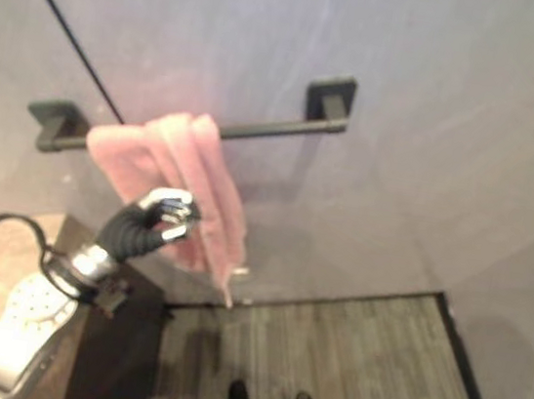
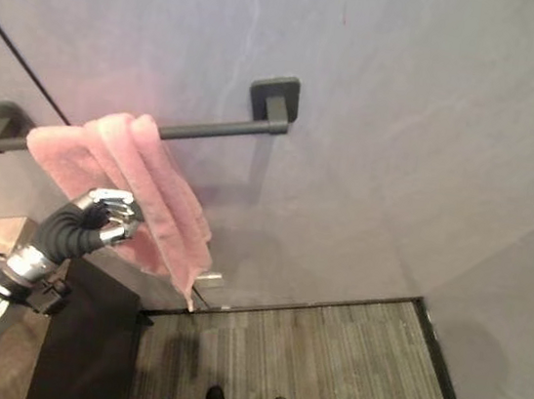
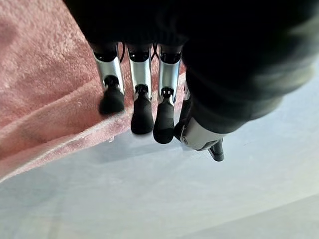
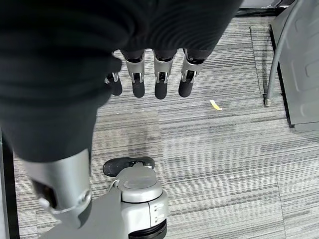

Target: Put brush and paste in cup on sink, flatten towel.

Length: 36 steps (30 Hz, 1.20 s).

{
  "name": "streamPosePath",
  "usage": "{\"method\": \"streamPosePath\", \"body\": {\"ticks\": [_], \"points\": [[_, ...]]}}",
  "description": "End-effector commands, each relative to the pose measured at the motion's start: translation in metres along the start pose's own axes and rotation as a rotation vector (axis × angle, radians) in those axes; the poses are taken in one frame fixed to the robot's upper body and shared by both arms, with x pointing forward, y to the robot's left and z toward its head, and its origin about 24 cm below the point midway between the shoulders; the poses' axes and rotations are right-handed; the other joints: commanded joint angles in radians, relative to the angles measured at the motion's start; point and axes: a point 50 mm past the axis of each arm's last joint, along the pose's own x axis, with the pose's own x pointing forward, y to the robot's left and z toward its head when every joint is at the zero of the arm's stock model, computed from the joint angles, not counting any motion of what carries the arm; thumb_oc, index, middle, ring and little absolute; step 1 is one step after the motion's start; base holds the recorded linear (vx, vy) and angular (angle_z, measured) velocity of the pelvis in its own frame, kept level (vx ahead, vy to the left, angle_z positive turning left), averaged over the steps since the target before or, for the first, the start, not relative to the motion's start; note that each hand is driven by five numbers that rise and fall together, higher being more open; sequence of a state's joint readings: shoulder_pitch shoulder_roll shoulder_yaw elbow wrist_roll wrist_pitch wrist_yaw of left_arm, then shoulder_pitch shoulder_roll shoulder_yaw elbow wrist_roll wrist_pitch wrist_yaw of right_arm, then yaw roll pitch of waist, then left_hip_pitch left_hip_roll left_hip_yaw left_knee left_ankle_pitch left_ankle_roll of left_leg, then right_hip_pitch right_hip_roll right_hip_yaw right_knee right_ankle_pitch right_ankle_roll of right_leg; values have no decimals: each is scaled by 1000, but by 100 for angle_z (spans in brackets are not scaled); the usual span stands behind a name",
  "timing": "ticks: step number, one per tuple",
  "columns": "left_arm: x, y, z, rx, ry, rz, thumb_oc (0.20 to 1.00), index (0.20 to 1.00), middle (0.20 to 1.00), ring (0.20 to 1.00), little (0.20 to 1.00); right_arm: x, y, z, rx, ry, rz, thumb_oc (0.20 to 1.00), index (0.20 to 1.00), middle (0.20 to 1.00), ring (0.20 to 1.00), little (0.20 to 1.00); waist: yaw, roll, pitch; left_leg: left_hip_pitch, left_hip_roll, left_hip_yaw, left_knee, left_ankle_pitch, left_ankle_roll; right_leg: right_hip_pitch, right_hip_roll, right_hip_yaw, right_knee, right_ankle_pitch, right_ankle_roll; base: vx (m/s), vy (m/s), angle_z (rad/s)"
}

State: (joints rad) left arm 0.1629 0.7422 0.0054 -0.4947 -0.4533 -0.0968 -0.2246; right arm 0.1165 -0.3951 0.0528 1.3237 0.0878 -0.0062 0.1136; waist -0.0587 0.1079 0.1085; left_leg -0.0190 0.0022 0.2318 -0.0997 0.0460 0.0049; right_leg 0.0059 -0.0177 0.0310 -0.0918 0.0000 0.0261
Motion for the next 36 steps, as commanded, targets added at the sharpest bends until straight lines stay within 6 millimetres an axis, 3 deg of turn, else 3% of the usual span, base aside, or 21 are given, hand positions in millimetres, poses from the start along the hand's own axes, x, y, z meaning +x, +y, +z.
{"method": "streamPosePath", "body": {"ticks": [1,2,3,8,9,10,12,14,16,17,18,19,20,21,22,23,25,26,36], "points": [[15,-8,25,21,-140,-146,1000,1000,1000,1000,1000,1,0,5,-29,21,2,1000,1000,1000,1000,1000,-35,-30,-22,53,50,-1,12,-108,-35,-6,15,-23,4,-80,-24,-46,26,-3],[23,-24,11,-104,-100,-244,1000,1000,1000,1000,1000,2,3,12,-68,9,11,1000,1000,1000,1000,1000,-46,-38,-33,61,53,1,12,-113,-35,0,19,-21,4,-79,-24,-46,26,-4],[24,-24,11,-104,-102,-246,1000,1000,1000,1000,1000,2,2,11,-65,10,11,1000,1000,1000,1000,1000,-44,-38,-33,61,53,1,12,-113,-35,0,19,-22,4,-80,-24,-48,21,-2],[20,-50,-58,-212,176,-287,1000,1000,1000,1000,1000,4,12,27,-85,-43,29,1000,1000,1000,1000,1000,-51,-59,-53,72,58,0,12,-120,-32,10,27,-23,4,-78,-26,-58,-4,-4],[1,-60,-109,-202,406,-234,1000,1000,1000,1000,1000,4,17,33,-90,-65,34,1000,1000,1000,1000,1000,-52,-73,-59,73,62,0,12,-116,-32,12,31,-26,4,-76,-28,-84,-21,-3],[2,-60,-110,-202,406,-234,1000,1000,1000,1000,1000,4,16,33,-89,-65,33,1000,1000,1000,1000,1000,-52,-72,-60,72,62,-1,12,-116,-32,12,30,-27,4,-76,-28,-84,-19,1],[-11,-66,-132,-157,517,-229,1000,1000,1000,1000,1000,4,17,35,-95,-66,24,1000,1000,1000,1000,1000,-50,-77,-63,69,64,-6,12,-113,-31,13,32,-31,4,-76,-29,-43,-7,2],[-37,-74,-168,-58,718,-237,1000,1000,1000,1000,1000,4,17,34,-111,-56,18,1000,1000,1000,1000,1000,-49,-80,-66,71,67,-7,12,-111,-33,17,34,-37,4,-76,-31,-40,0,5],[-43,-78,-177,4,767,-263,1000,1000,1000,1000,1000,5,18,35,-122,-57,15,1000,1000,1000,1000,1000,-47,-84,-69,67,66,-8,12,-108,-32,14,33,-37,4,-75,-31,-29,8,11],[-78,-89,-216,187,1009,-266,1000,1000,1000,1000,1000,5,20,40,-156,-63,1,1000,1000,1000,1000,1000,-47,-88,-71,66,67,-12,12,-108,-33,17,33,-45,4,-74,-32,-27,11,17],[-77,-89,-216,188,1008,-266,1000,1000,1000,1000,1000,5,20,40,-156,-63,1,1000,1000,1000,1000,1000,-46,-89,-72,64,66,-11,12,-106,-32,14,32,-44,4,-73,-32,-45,22,20],[-102,-102,-234,222,1163,-277,1000,1000,1000,1000,1000,5,24,44,-176,-69,-4,1000,1000,1000,1000,1000,-46,-94,-76,60,64,-11,12,-105,-33,12,31,-46,4,-70,-31,-22,11,9],[-101,-103,-235,222,1160,-276,1000,1000,1000,1000,1000,5,23,45,-176,-70,-6,1000,1000,1000,1000,1000,-47,-92,-76,59,64,-12,12,-105,-33,11,31,-47,4,-70,-31,-34,27,4],[-125,-113,-245,204,1298,-246,1000,1000,1000,1000,1000,6,26,49,-193,-80,-10,1000,1000,1000,1000,1000,-47,-94,-80,54,64,-14,12,-103,-34,9,30,-51,4,-69,-31,0,0,0],[-124,-113,-246,204,1297,-245,1000,1000,1000,1000,1000,6,26,49,-193,-80,-12,1000,1000,1000,1000,1000,-48,-93,-80,53,63,-14,12,-103,-34,8,30,-51,4,-69,-31,0,0,0],[-153,-125,-251,114,1456,-174,1000,1000,1000,1000,1000,6,32,50,-204,-85,-1,1000,1000,1000,1000,1000,-49,-97,-87,52,64,-12,12,-104,-35,8,30,-53,4,-68,-33,0,12,7],[-160,-129,-251,88,1496,-156,1000,1000,1000,1000,1000,6,34,50,-211,-86,4,1000,1000,1000,1000,1000,-50,-98,-90,52,64,-12,12,-105,-36,8,29,-54,4,-68,-33,1,9,2],[-181,-132,-250,17,1599,-78,1000,1000,1000,1000,1000,6,42,51,-218,-95,19,1000,1000,1000,1000,1000,-47,-101,-94,55,64,-11,12,-105,-36,11,29,-56,4,-68,-34,0,0,0],[-216,-138,-244,-220,1733,247,1000,1000,1000,1000,1000,6,49,44,-248,-83,36,1000,1000,1000,1000,1000,-26,-119,-108,60,59,-19,12,-106,-34,20,23,-70,4,-73,-28,3,4,0]]}}
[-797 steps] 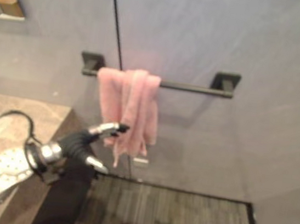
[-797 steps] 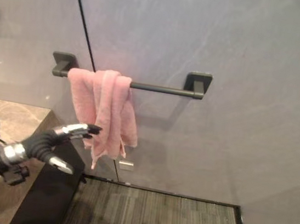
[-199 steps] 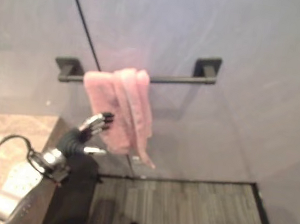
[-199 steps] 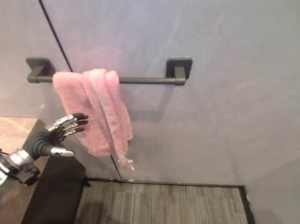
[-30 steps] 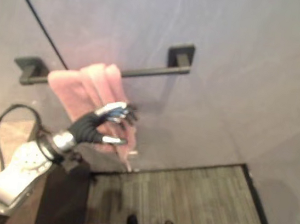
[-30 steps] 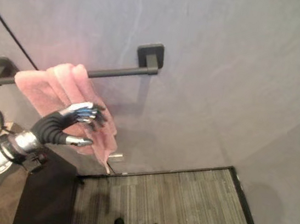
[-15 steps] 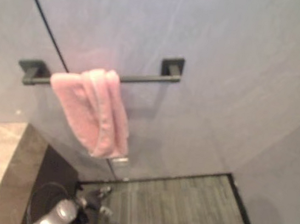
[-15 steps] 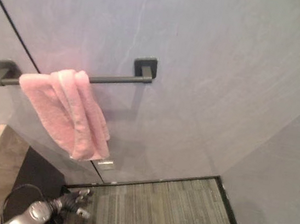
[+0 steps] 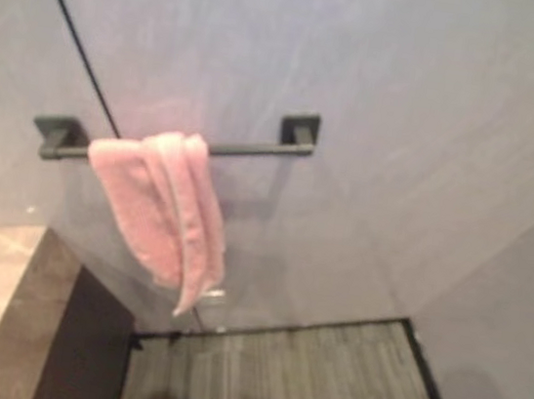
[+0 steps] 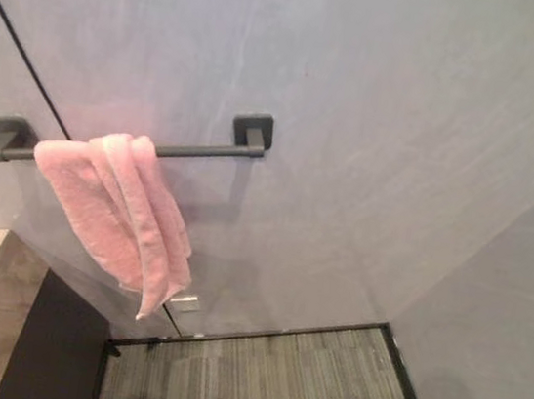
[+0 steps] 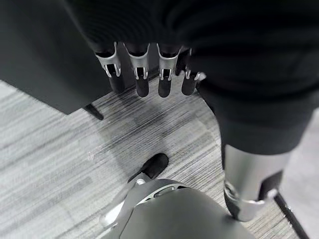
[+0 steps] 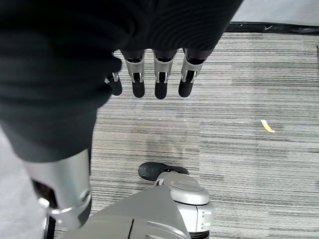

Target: Put brush and paste in cup on sink, flatten towel.

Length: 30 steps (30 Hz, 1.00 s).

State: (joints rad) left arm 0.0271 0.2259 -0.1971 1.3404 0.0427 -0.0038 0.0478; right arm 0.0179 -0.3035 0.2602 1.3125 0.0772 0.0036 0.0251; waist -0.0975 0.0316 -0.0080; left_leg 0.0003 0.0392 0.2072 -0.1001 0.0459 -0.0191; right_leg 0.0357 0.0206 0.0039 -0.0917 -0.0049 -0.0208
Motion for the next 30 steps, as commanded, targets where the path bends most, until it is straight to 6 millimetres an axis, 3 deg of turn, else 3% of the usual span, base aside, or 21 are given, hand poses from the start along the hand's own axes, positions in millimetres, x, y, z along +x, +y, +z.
{"method": "streamPosePath", "body": {"ticks": [1,13,30], "points": [[1,11,3,-91,22,58,1000,1000,1000,1000,1000,1,1,3,-58,11,-7,1000,1000,1000,1000,1000,14,-44,8,40,22,4,13,-106,-9,-9,-16,-45,4,-69,20,11,32,2],[0,13,-9,-226,65,66,1000,1000,1000,1000,1000,1,4,0,-86,24,3,1000,1000,1000,1000,1000,32,-50,3,40,10,-14,13,-111,0,-1,-30,-62,4,-67,26,0,23,3],[0,9,-7,-242,50,60,1000,1000,1000,1000,1000,1,-3,1,-117,25,-12,1000,1000,1000,1000,1000,40,-39,4,40,-7,-25,13,-118,15,1,-45,-73,4,-60,37,-5,19,3]]}}
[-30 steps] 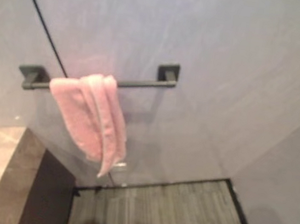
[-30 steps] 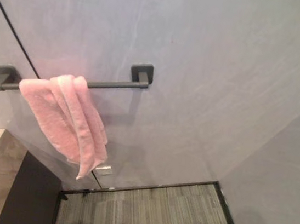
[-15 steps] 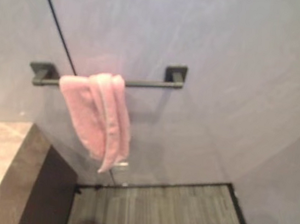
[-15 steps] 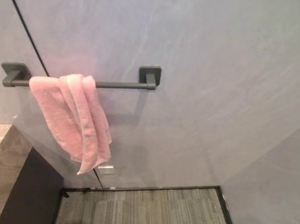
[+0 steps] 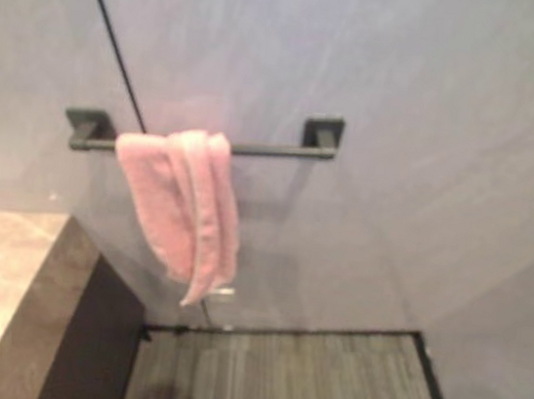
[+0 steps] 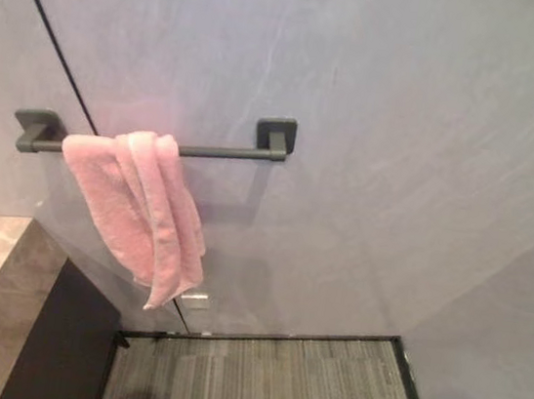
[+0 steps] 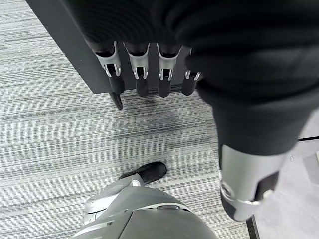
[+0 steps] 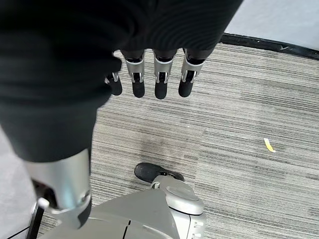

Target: Put brush and paste in cup on sink, flatten towel.

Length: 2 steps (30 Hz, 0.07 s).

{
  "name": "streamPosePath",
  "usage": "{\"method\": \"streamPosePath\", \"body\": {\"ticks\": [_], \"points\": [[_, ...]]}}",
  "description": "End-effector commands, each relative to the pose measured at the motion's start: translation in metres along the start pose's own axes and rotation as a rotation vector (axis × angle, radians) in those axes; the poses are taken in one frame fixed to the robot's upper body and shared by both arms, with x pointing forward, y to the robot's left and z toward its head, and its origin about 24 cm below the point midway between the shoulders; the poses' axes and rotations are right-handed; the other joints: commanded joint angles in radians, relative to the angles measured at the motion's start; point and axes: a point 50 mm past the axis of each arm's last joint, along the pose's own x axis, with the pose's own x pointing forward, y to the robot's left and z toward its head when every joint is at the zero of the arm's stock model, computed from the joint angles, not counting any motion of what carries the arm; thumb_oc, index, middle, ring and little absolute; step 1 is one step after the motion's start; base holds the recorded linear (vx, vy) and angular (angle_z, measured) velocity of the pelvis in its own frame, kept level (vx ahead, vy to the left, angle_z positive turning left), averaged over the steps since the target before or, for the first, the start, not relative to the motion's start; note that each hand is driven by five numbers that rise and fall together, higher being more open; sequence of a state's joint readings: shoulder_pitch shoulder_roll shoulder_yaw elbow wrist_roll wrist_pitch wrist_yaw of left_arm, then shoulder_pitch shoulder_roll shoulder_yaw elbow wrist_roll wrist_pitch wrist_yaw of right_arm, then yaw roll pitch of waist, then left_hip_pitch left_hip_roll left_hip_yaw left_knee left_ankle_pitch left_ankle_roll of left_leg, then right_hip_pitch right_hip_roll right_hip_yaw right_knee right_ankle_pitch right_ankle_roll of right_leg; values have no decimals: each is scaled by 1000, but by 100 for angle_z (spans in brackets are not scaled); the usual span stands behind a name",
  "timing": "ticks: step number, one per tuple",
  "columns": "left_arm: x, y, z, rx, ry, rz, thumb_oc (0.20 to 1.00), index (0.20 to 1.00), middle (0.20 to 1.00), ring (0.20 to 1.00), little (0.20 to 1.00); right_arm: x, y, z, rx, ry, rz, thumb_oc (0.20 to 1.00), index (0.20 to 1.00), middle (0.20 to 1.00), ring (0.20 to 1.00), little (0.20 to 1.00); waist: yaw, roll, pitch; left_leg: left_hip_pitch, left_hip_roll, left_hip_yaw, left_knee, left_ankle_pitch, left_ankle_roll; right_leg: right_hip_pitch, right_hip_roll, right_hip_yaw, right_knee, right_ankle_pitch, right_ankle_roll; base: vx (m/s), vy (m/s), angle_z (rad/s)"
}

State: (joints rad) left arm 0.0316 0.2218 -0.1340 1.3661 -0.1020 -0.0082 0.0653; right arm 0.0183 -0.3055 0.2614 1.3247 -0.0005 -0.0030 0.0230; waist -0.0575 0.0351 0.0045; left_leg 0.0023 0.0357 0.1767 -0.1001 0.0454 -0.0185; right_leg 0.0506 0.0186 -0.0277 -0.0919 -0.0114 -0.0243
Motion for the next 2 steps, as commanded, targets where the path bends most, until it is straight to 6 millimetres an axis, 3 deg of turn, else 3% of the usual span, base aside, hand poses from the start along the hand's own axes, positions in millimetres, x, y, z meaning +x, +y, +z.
{"method": "streamPosePath", "body": {"ticks": [1,2], "points": [[1,6,3,-36,11,32,1000,1000,1000,1000,1000,1,-2,3,-38,17,-7,1000,1000,1000,1000,1000,0,-42,-9,38,-3,6,13,-118,14,-14,-43,-41,5,-54,40,0,0,0],[1,6,3,-36,10,30,1000,1000,1000,1000,1000,1,-2,2,-39,20,-7,1000,1000,1000,1000,1000,0,-43,-9,38,-4,6,13,-118,15,-14,-44,-41,5,-54,40,0,0,0]]}}
